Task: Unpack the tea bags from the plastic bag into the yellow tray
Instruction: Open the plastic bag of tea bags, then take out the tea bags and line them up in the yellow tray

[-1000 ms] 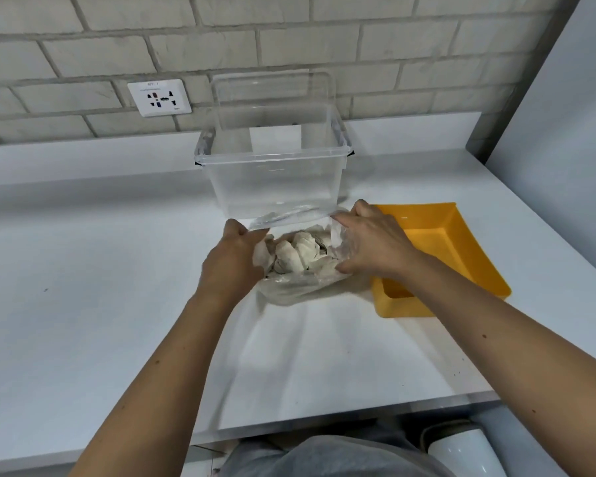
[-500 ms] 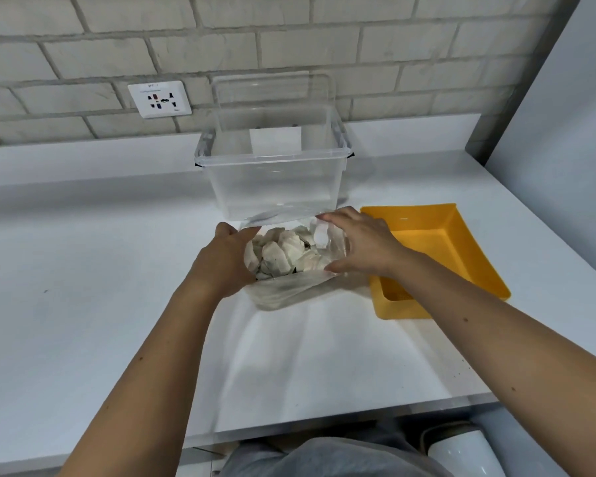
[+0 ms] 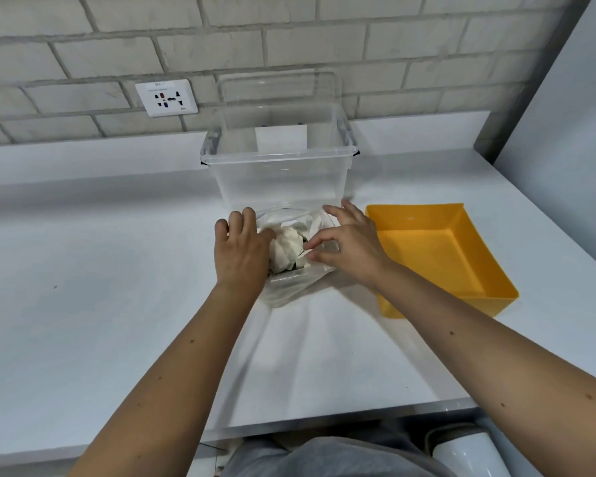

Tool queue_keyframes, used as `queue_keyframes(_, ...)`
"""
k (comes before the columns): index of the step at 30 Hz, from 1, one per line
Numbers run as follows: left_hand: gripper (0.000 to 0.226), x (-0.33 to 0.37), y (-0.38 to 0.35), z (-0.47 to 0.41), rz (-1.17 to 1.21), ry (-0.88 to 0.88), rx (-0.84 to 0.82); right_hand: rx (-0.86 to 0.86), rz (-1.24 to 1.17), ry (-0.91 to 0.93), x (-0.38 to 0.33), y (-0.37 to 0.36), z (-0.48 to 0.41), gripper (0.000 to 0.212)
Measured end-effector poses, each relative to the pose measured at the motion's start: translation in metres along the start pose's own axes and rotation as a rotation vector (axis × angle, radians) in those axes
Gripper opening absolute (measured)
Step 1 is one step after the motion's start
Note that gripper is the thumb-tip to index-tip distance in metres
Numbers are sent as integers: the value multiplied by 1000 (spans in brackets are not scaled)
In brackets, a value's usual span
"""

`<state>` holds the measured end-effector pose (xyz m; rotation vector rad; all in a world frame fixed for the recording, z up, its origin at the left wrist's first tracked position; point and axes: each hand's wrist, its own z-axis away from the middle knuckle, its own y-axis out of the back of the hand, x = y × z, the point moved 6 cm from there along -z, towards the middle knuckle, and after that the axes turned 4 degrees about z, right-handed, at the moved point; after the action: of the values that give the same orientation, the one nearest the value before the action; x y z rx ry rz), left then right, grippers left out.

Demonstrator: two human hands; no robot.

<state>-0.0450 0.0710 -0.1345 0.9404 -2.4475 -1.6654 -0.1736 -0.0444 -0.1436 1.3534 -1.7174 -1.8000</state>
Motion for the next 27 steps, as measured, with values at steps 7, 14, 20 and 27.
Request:
queue_keyframes(7, 15, -8, -8, -6, 110, 44, -98, 21, -114, -16, 3, 0, 1, 14)
queue_keyframes(14, 11, -19, 13, -5, 748, 108, -88, 141, -529, -86, 10, 18, 4, 6)
queue_keyframes(20, 11, -16, 24, -4, 1279, 396, -186, 103, -734, -152, 9, 33, 10, 6)
queue_keyframes(27, 31, 22, 51, -40, 1500, 235, -204, 270, -765, -282, 66, 95, 17, 10)
